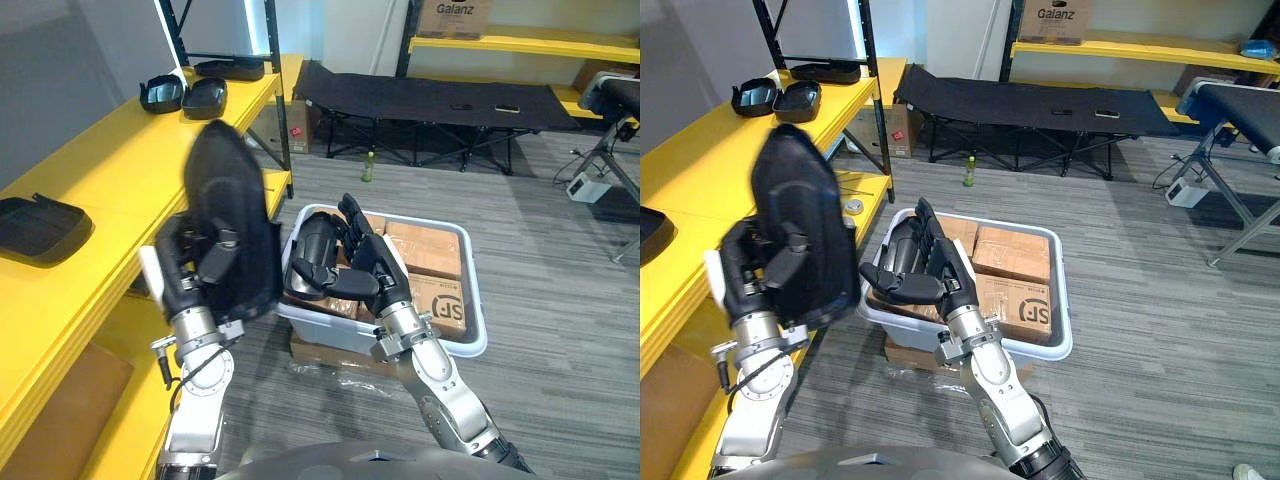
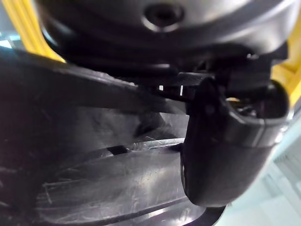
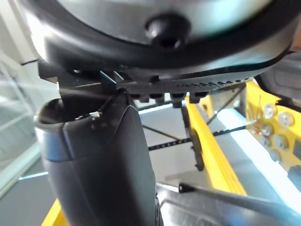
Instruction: Walk over and take three plastic housings, then place them on the shelf
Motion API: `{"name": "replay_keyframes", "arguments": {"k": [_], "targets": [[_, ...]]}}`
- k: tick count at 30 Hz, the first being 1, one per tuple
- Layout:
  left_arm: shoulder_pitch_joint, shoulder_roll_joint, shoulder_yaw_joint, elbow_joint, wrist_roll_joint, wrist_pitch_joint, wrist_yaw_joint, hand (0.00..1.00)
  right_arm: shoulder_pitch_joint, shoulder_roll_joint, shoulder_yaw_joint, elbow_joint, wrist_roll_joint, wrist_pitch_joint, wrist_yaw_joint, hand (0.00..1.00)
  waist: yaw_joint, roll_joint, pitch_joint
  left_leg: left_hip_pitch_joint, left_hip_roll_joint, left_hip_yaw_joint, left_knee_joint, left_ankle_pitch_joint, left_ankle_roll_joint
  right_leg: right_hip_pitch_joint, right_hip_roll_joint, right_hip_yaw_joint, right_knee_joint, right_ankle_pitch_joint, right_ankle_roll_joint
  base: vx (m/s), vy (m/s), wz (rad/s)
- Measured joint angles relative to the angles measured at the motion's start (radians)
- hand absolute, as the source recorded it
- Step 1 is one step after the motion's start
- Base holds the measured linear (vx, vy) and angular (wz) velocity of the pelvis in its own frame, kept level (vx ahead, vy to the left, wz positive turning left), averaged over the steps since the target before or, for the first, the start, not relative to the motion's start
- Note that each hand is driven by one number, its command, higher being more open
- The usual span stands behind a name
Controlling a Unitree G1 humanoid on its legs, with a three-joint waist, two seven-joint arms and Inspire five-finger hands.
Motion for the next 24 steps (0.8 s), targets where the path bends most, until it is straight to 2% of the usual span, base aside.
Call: {"name": "replay_keyframes", "arguments": {"k": [2, 4, 8, 11, 16, 20, 24], "targets": [[0.000, -0.020, 0.034, 0.000, 0.000, -0.003, 0.055, 0.00, 0.005, 0.001, -0.005, 0.006, 0.045, 0.000, 0.020, 1.00, 0.011, -0.003, 0.002, 0.000, 0.000, -0.003, 0.000, 0.000, 0.000, 0.002, 0.000, -0.004, 0.000, -0.001, -0.001, 0.00, 0.018, 0.04], [0.000, -0.030, 0.062, -0.001, -0.003, -0.011, 0.075, 0.00, 0.007, 0.003, -0.009, 0.017, 0.093, 0.000, 0.051, 1.00, 0.011, -0.007, 0.005, 0.000, 0.000, -0.008, 0.000, 0.000, 0.000, 0.005, 0.000, -0.009, 0.000, -0.003, -0.003, -0.01, 0.020, 0.06], [0.000, -0.051, 0.092, -0.008, -0.023, -0.053, 0.085, 0.00, 0.014, 0.018, -0.037, 0.033, 0.181, 0.000, 0.124, 1.00, 0.010, -0.017, 0.011, 0.000, 0.000, -0.008, -0.001, 0.000, -0.001, 0.005, 0.000, -0.011, 0.000, -0.005, -0.005, 0.00, 0.005, 0.01], [0.000, -0.057, 0.110, -0.008, -0.076, -0.114, 0.079, 0.00, 0.042, 0.061, -0.116, 0.047, 0.244, -0.001, 0.170, 1.00, 0.010, -0.018, 0.012, 0.000, 0.000, -0.008, -0.002, -0.001, -0.001, 0.004, 0.000, -0.011, 0.000, -0.007, -0.008, 0.00, 0.000, 0.00], [0.000, -0.079, 0.176, -0.033, -0.163, -0.246, -0.001, 0.00, 0.066, 0.068, -0.255, 0.068, 0.250, -0.001, 0.238, 1.00, 0.009, -0.017, 0.015, -0.003, 0.000, -0.008, -0.004, -0.001, -0.001, 0.002, 0.000, -0.015, 0.000, -0.007, -0.007, 0.00, 0.004, 0.01], [0.009, -0.089, 0.180, -0.105, -0.232, -0.291, -0.085, 0.00, 0.066, 0.068, -0.286, 0.073, 0.252, -0.004, 0.259, 1.00, 0.012, -0.020, 0.024, -0.009, -0.002, -0.039, -0.003, 0.000, -0.001, 0.028, 0.000, -0.052, 0.000, -0.014, -0.003, 0.01, 0.010, 0.26], [0.024, -0.090, 0.182, -0.174, -0.312, -0.330, -0.198, 0.00, 0.042, 0.071, -0.259, 0.082, 0.238, -0.007, 0.277, 1.00, 0.045, -0.023, 0.027, -0.033, -0.010, -0.094, -0.003, 0.008, -0.002, 0.040, 0.000, -0.106, 0.000, -0.023, 0.003, 0.00, 0.005, 0.37]]}}
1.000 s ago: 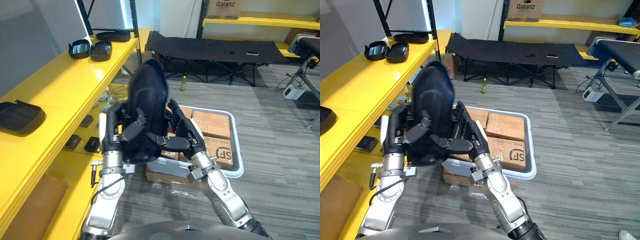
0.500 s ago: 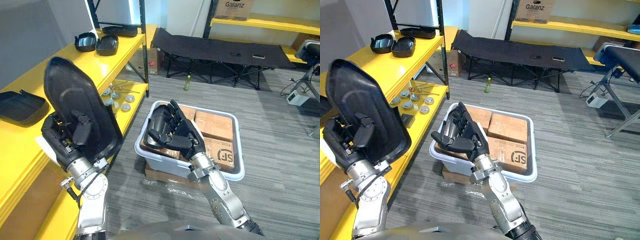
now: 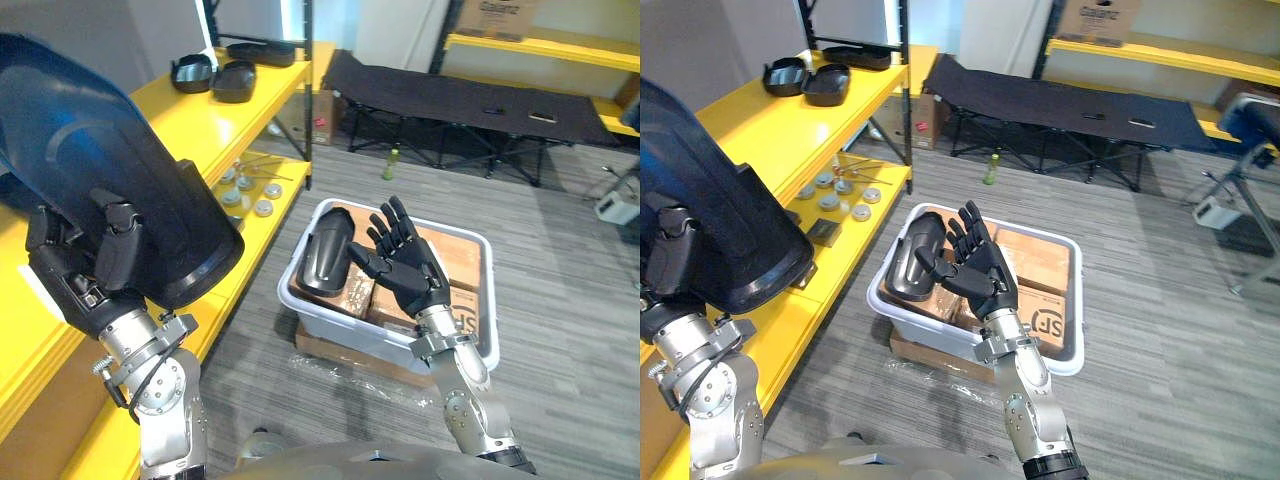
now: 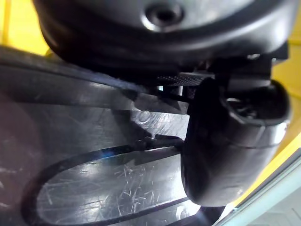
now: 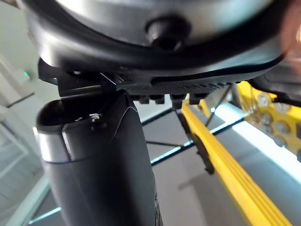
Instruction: Walk over and take three plastic housings, then place them on the shelf
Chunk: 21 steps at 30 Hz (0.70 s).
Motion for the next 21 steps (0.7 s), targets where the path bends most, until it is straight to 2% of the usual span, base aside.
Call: {"name": "replay_keyframes", "arguments": {"k": [1, 2, 7, 10, 14, 16, 18, 20, 21], "targets": [[0.013, 0.000, 0.000, -0.021, -0.024, -0.004, -0.026, 0.00, -0.013, 0.000, 0.013, 0.005, -0.004, -0.002, 0.001, 1.00, 0.005, -0.001, 0.002, -0.006, -0.003, -0.015, 0.000, 0.003, 0.000, 0.008, 0.000, -0.012, 0.000, 0.000, 0.000, 0.03, 0.008, 0.44], [0.033, -0.001, 0.000, -0.049, -0.064, -0.006, -0.078, 0.00, -0.036, 0.002, 0.035, 0.019, -0.006, -0.004, 0.004, 1.00, 0.025, -0.002, 0.005, -0.005, -0.007, -0.032, 0.000, 0.008, 0.000, 0.020, -0.001, -0.035, 0.000, -0.001, 0.001, 0.03, 0.006, 0.41], [0.090, -0.003, 0.010, -0.057, -0.189, -0.037, -0.204, 0.00, -0.093, 0.008, 0.075, 0.043, -0.035, -0.013, 0.009, 1.00, 0.077, -0.009, 0.006, -0.005, -0.020, -0.089, 0.000, 0.009, -0.001, 0.060, -0.001, -0.093, 0.000, -0.023, 0.011, 0.00, 0.000, 0.36], [0.131, -0.006, 0.017, -0.062, -0.216, -0.043, -0.238, 0.00, -0.134, 0.006, 0.098, 0.068, -0.046, -0.019, 0.032, 1.00, 0.093, -0.009, 0.007, -0.006, -0.024, -0.106, 0.005, 0.009, 0.000, 0.072, -0.002, -0.111, 0.001, -0.027, 0.010, 0.00, 0.009, 0.17], [0.133, -0.005, -0.023, -0.063, -0.220, -0.041, -0.287, 0.00, -0.137, -0.004, 0.115, 0.074, -0.054, -0.023, 0.028, 1.00, 0.098, -0.010, 0.007, -0.047, -0.047, -0.173, 0.016, 0.020, 0.005, 0.108, -0.003, -0.196, 0.007, -0.053, 0.014, 0.01, -0.028, 0.66], [0.132, 0.003, -0.052, -0.068, -0.244, -0.040, -0.346, 0.00, -0.134, -0.008, 0.125, 0.073, -0.094, -0.032, 0.003, 1.00, 0.097, -0.013, 0.006, -0.081, -0.060, -0.215, -0.010, 0.050, 0.017, 0.110, -0.009, -0.268, 0.039, -0.083, 0.021, 0.02, -0.058, 1.02], [0.133, 0.004, -0.062, -0.068, -0.265, -0.040, -0.391, 0.00, -0.132, -0.009, 0.129, 0.074, -0.132, -0.032, -0.024, 1.00, 0.105, -0.008, 0.009, -0.082, -0.071, -0.253, -0.037, 0.082, 0.009, 0.112, -0.020, -0.305, 0.073, -0.105, 0.026, 0.05, -0.040, 0.78], [0.133, 0.006, -0.080, -0.071, -0.311, -0.040, -0.431, 0.00, -0.133, -0.009, 0.133, 0.073, -0.167, -0.033, -0.045, 1.00, 0.109, -0.006, 0.011, -0.088, -0.092, -0.281, -0.052, 0.102, 0.010, 0.113, -0.050, -0.337, 0.142, -0.135, 0.033, 0.05, -0.016, 0.73], [0.133, 0.006, -0.088, -0.075, -0.332, -0.040, -0.452, 0.00, -0.133, -0.010, 0.135, 0.073, -0.176, -0.036, -0.059, 1.00, 0.108, -0.006, 0.011, -0.093, -0.102, -0.289, -0.053, 0.108, 0.013, 0.106, -0.069, -0.334, 0.186, -0.155, 0.025, 0.07, 0.010, 0.71]]}}
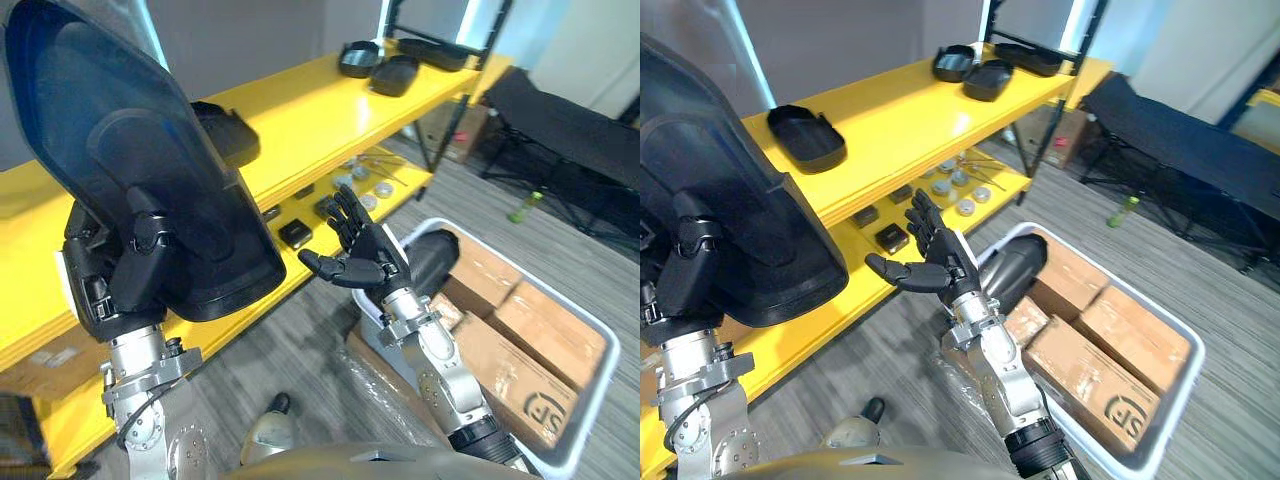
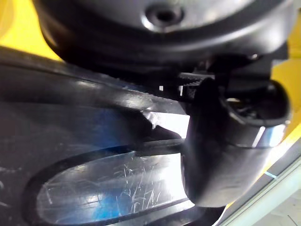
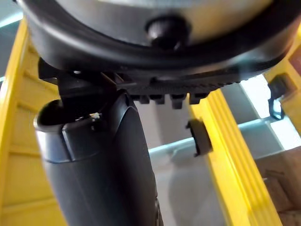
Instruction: Walk over and take three plastic housings, then place them on the shelf
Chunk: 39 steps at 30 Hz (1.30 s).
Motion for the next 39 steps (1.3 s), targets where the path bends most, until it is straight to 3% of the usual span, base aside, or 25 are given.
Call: {"name": "replay_keyframes", "arguments": {"k": [2, 4, 7, 9, 11, 13, 14, 15, 17, 18, 19, 20, 23, 26, 27, 28, 30, 32, 33, 34, 36, 38, 39], "targets": [[0.000, 0.011, -0.033, -0.004, -0.020, 0.000, -0.041, 0.00, 0.003, -0.001, 0.004, 0.000, -0.029, -0.007, -0.043, 1.00, -0.006, 0.002, 0.002, -0.002, -0.024, -0.032, 0.001, 0.007, 0.009, -0.033, -0.048, 0.082, 0.133, -0.033, -0.035, 0.05, 0.043, 0.61], [-0.004, 0.045, -0.075, -0.004, -0.042, 0.000, -0.077, 0.00, 0.008, 0.001, 0.010, -0.002, -0.042, -0.021, -0.077, 1.00, -0.015, -0.003, 0.004, -0.002, -0.038, -0.056, -0.001, 0.014, 0.018, -0.064, -0.062, 0.202, 0.210, -0.040, -0.045, 0.02, 0.025, 0.46], [-0.017, 0.086, -0.117, -0.004, -0.049, -0.001, -0.111, 0.00, 0.009, 0.005, 0.022, -0.002, -0.067, -0.040, -0.091, 1.00, -0.029, -0.025, 0.011, -0.020, -0.052, -0.052, -0.007, 0.022, 0.032, -0.076, -0.062, 0.268, 0.210, -0.087, -0.067, 0.01, -0.036, 0.22], [-0.032, 0.088, -0.121, -0.003, -0.046, 0.000, -0.097, 0.00, 0.011, 0.002, 0.032, -0.002, -0.067, -0.043, -0.069, 1.00, -0.039, -0.034, 0.012, -0.037, -0.061, -0.034, 0.000, 0.046, 0.020, -0.076, -0.062, 0.287, 0.171, -0.122, -0.046, -0.01, -0.065, -0.06], [-0.051, 0.082, -0.133, -0.003, -0.044, -0.001, -0.070, 0.00, 0.011, -0.011, 0.027, -0.003, -0.062, -0.044, -0.030, 1.00, -0.053, -0.014, 0.024, -0.054, -0.057, 0.010, 0.021, 0.059, 0.017, -0.073, -0.047, 0.315, 0.133, -0.141, -0.016, -0.07, -0.047, -0.05], [-0.054, 0.081, -0.155, -0.003, -0.035, -0.004, -0.029, 0.00, 0.015, -0.047, 0.029, -0.005, -0.038, -0.044, 0.027, 1.00, -0.069, 0.030, 0.043, -0.054, -0.015, 0.048, 0.024, 0.071, 0.017, -0.074, -0.006, 0.344, 0.116, -0.151, 0.002, -0.21, -0.059, -0.14], [-0.054, 0.079, -0.160, -0.003, -0.035, -0.004, -0.022, 0.00, 0.017, -0.053, 0.030, -0.005, -0.025, -0.045, 0.036, 1.00, -0.070, 0.040, 0.047, -0.054, 0.000, 0.059, 0.023, 0.067, 0.023, -0.078, 0.004, 0.347, 0.119, -0.154, 0.002, -0.22, -0.059, -0.15], [-0.053, 0.076, -0.165, -0.003, -0.035, -0.005, -0.011, 0.00, 0.021, -0.060, 0.031, -0.006, -0.019, -0.047, 0.042, 1.00, -0.076, 0.051, 0.052, -0.054, 0.020, 0.071, 0.023, 0.062, 0.035, -0.078, 0.021, 0.347, 0.120, -0.154, 0.001, -0.21, -0.066, 0.02], [-0.052, 0.076, -0.168, 0.002, -0.031, -0.012, 0.006, 0.00, 0.024, -0.064, 0.030, -0.006, -0.015, -0.064, 0.049, 1.00, -0.090, 0.042, 0.061, -0.069, 0.053, 0.141, 0.034, 0.035, 0.062, -0.082, 0.024, 0.346, 0.119, -0.157, -0.009, -0.17, -0.028, 0.10], [-0.052, 0.076, -0.168, 0.002, -0.026, -0.018, 0.012, 0.00, 0.024, -0.064, 0.030, -0.007, -0.007, -0.085, 0.053, 1.00, -0.089, 0.040, 0.064, -0.096, 0.055, 0.170, 0.100, 0.024, 0.059, -0.091, 0.023, 0.354, 0.126, -0.158, -0.010, -0.07, 0.048, -0.17], [-0.050, 0.075, -0.162, 0.002, -0.011, -0.038, 0.027, 0.00, 0.023, -0.060, 0.030, -0.034, -0.004, -0.105, 0.054, 1.00, -0.075, 0.063, 0.072, -0.117, 0.058, 0.199, 0.178, -0.002, 0.035, -0.099, 0.029, 0.371, 0.146, -0.162, -0.005, -0.06, 0.076, -0.25], [-0.051, 0.074, -0.159, 0.002, -0.008, -0.051, 0.034, 0.00, 0.023, -0.059, 0.036, -0.045, -0.003, -0.121, 0.055, 1.00, -0.074, 0.054, 0.078, -0.123, 0.051, 0.207, 0.193, -0.011, 0.023, -0.107, 0.017, 0.378, 0.158, -0.166, -0.006, -0.03, 0.055, -0.27], [-0.056, 0.072, -0.153, 0.001, -0.005, -0.072, 0.057, 0.00, 0.017, -0.055, 0.045, -0.057, 0.012, -0.135, 0.054, 1.00, -0.062, 0.028, 0.090, -0.144, 0.026, 0.222, 0.241, -0.040, 0.027, -0.120, -0.014, 0.389, 0.182, -0.177, -0.005, 0.02, 0.080, -0.03], [-0.051, 0.066, -0.132, -0.002, 0.000, -0.069, 0.068, 0.00, 0.016, -0.029, 0.052, -0.057, 0.012, -0.134, 0.028, 1.00, -0.049, 0.017, 0.095, -0.175, -0.021, 0.226, 0.383, -0.133, 0.051, -0.083, -0.057, 0.379, 0.196, -0.197, -0.015, 0.07, 0.128, 0.11], [-0.051, 0.066, -0.124, -0.011, 0.011, -0.066, 0.067, 0.00, 0.016, -0.022, 0.052, -0.058, 0.012, -0.134, 0.013, 1.00, -0.039, 0.007, 0.093, -0.174, -0.043, 0.233, 0.417, -0.168, 0.073, -0.048, -0.070, 0.368, 0.176, -0.186, -0.034, 0.15, 0.144, 0.14], [-0.059, 0.063, -0.114, -0.014, 0.046, -0.066, 0.067, 0.00, 0.014, -0.021, 0.052, -0.064, 0.011, -0.135, -0.002, 1.00, -0.035, 0.024, 0.086, -0.178, -0.049, 0.229, 0.442, -0.196, 0.072, -0.059, -0.078, 0.382, 0.237, -0.149, -0.089, 0.16, 0.177, 0.20], [-0.073, 0.074, -0.081, -0.015, 0.086, -0.065, 0.065, 0.00, 0.007, -0.013, 0.057, -0.065, 0.010, -0.139, -0.029, 1.00, -0.034, 0.017, 0.078, -0.173, -0.070, 0.222, 0.425, -0.203, 0.091, -0.165, -0.121, 0.436, 0.422, -0.061, -0.129, 0.14, 0.250, 0.30], [-0.074, 0.087, -0.035, -0.015, 0.112, -0.061, 0.078, 0.00, -0.011, 0.009, 0.064, -0.064, -0.027, -0.144, -0.050, 1.00, -0.037, 0.001, 0.075, -0.144, -0.097, 0.215, 0.392, -0.203, 0.115, -0.251, -0.156, 0.508, 0.563, 0.071, -0.129, 0.19, 0.220, 0.25], [-0.075, 0.088, -0.018, -0.015, 0.127, -0.057, 0.095, 0.00, -0.022, 0.019, 0.069, -0.063, -0.037, -0.153, -0.060, 1.00, -0.043, 0.008, 0.079, -0.121, -0.102, 0.197, 0.376, -0.203, 0.127, -0.285, -0.161, 0.540, 0.635, 0.097, -0.115, 0.26, 0.092, 0.37], [-0.078, 0.088, 0.003, -0.015, 0.145, -0.049, 0.117, 0.00, -0.044, 0.025, 0.070, -0.063, -0.065, -0.167, -0.073, 1.00, -0.047, 0.015, 0.083, -0.091, -0.101, 0.172, 0.359, -0.201, 0.150, -0.321, -0.137, 0.554, 0.711, -0.020, -0.115, 0.30, 0.072, 0.43], [-0.078, 0.090, 0.045, -0.010, 0.152, -0.039, 0.132, 0.00, -0.110, 0.020, 0.072, -0.063, -0.067, -0.178, -0.077, 1.00, -0.050, 0.024, 0.083, -0.042, -0.093, 0.141, 0.326, -0.205, 0.156, -0.349, -0.061, 0.545, 0.665, -0.134, -0.117, 0.23, 0.009, 0.47], [-0.096, 0.110, 0.056, 0.019, 0.157, -0.039, 0.148, 0.00, -0.205, -0.003, 0.053, -0.070, -0.065, -0.213, -0.092, 1.00, -0.065, 0.036, 0.081, -0.035, -0.095, 0.076, 0.312, -0.211, 0.152, -0.406, 0.060, 0.616, 0.457, -0.167, -0.120, 0.20, -0.068, 0.83], [-0.104, 0.115, 0.052, 0.038, 0.161, -0.039, 0.148, 0.00, -0.218, -0.007, 0.041, -0.075, -0.064, -0.215, -0.094, 1.00, -0.067, 0.041, 0.081, -0.035, -0.097, 0.059, 0.312, -0.213, 0.149, -0.421, 0.086, 0.650, 0.413, -0.161, -0.111, 0.18, -0.123, 0.99]]}}
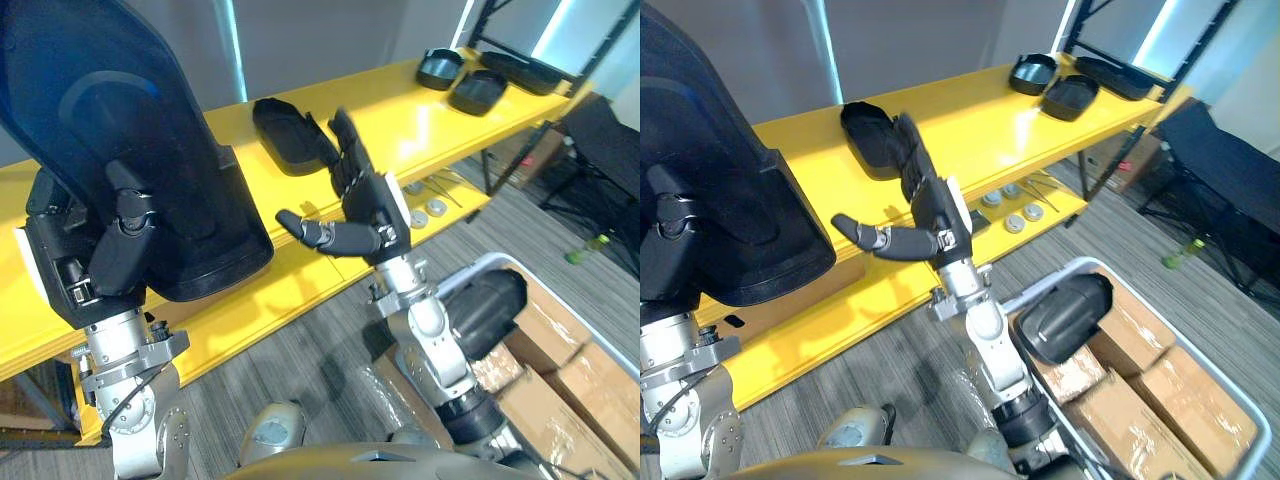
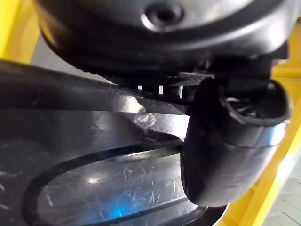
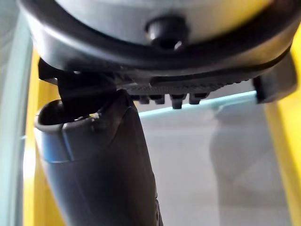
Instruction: Walk over and take three plastic housings, then place them on the shelf
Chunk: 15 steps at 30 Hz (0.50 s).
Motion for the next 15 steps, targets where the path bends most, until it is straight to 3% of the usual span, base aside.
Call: {"name": "replay_keyframes", "arguments": {"k": [2, 3, 4, 5, 6, 7, 8, 10, 13, 15], "targets": [[-0.017, 0.012, -0.014, 0.061, 0.000, 0.008, -0.001, 0.00, -0.008, -0.005, -0.041, -0.011, 0.002, -0.001, -0.007, 1.00, -0.018, -0.003, -0.006, 0.013, -0.028, -0.088, -0.003, -0.010, -0.016, -0.006, 0.042, 0.079, -0.121, 0.027, 0.033, 0.20, -0.195, 1.31], [-0.012, 0.011, -0.014, 0.072, -0.001, 0.019, -0.001, 0.00, -0.008, -0.010, -0.046, -0.011, 0.001, 0.001, -0.015, 1.00, -0.018, -0.018, -0.015, 0.019, -0.047, -0.116, -0.007, -0.019, -0.024, -0.003, 0.039, 0.092, -0.154, 0.030, 0.028, 0.30, -0.382, 1.63], [-0.005, 0.005, -0.010, 0.076, -0.004, 0.030, -0.001, 0.00, -0.007, -0.022, -0.056, -0.011, 0.001, 0.001, -0.023, 1.00, -0.021, -0.046, -0.035, 0.023, -0.069, -0.159, -0.009, -0.035, -0.045, 0.006, 0.034, 0.084, -0.165, 0.094, 0.026, 0.21, -0.285, 1.13], [-0.005, -0.001, -0.012, 0.076, -0.005, 0.033, -0.002, 0.00, -0.007, -0.025, -0.058, -0.011, 0.001, 0.001, -0.024, 1.00, -0.021, -0.041, -0.037, 0.025, -0.063, -0.167, -0.009, -0.038, -0.051, 0.012, 0.034, 0.074, -0.163, 0.088, 0.021, 0.30, -0.418, 1.04], [-0.001, -0.014, -0.016, 0.076, -0.009, 0.039, -0.007, 0.00, -0.007, -0.049, -0.070, -0.010, 0.002, 0.001, -0.021, 1.00, -0.005, -0.008, -0.048, 0.018, -0.023, -0.164, -0.013, -0.042, -0.063, 0.031, 0.057, 0.025, -0.184, 0.084, 0.003, 0.22, -0.300, 0.78], [-0.003, -0.014, -0.015, 0.076, -0.023, 0.041, -0.023, 0.00, -0.007, -0.066, -0.088, -0.010, 0.009, 0.001, -0.014, 1.00, -0.001, 0.015, -0.061, 0.001, 0.011, -0.129, -0.016, -0.026, -0.074, 0.049, 0.072, -0.027, -0.211, 0.090, -0.010, 0.27, -0.346, 0.92], [-0.006, -0.014, -0.015, 0.076, -0.028, 0.042, -0.033, 0.00, -0.006, -0.074, -0.100, -0.009, 0.011, 0.002, -0.013, 1.00, -0.007, 0.022, -0.065, -0.003, 0.028, -0.097, -0.025, -0.015, -0.075, 0.065, 0.077, -0.056, -0.227, 0.094, -0.017, 0.26, -0.278, 1.05], [-0.010, -0.019, -0.018, 0.072, -0.042, 0.042, -0.086, 0.00, -0.006, -0.076, -0.181, -0.006, 0.020, 0.005, -0.002, 1.00, -0.007, 0.029, -0.070, 0.020, 0.078, 0.066, -0.111, 0.043, -0.067, 0.109, 0.081, -0.125, -0.267, 0.096, -0.027, 0.24, -0.231, 0.91], [-0.009, -0.030, -0.040, 0.071, -0.044, 0.043, -0.112, 0.00, 0.019, -0.076, -0.253, -0.006, 0.029, 0.005, 0.000, 1.00, -0.015, 0.035, -0.074, 0.027, 0.102, 0.242, -0.133, 0.064, -0.052, 0.151, 0.079, -0.174, -0.297, 0.092, -0.035, 0.13, -0.083, 0.58], [-0.008, -0.035, -0.055, 0.072, -0.044, 0.047, -0.112, 0.00, 0.067, -0.073, -0.274, -0.009, 0.044, 0.005, 0.003, 1.00, -0.018, 0.033, -0.074, 0.017, 0.102, 0.290, -0.109, 0.059, -0.045, 0.176, 0.076, -0.187, -0.315, 0.092, -0.035, 0.11, -0.008, 0.34]]}}
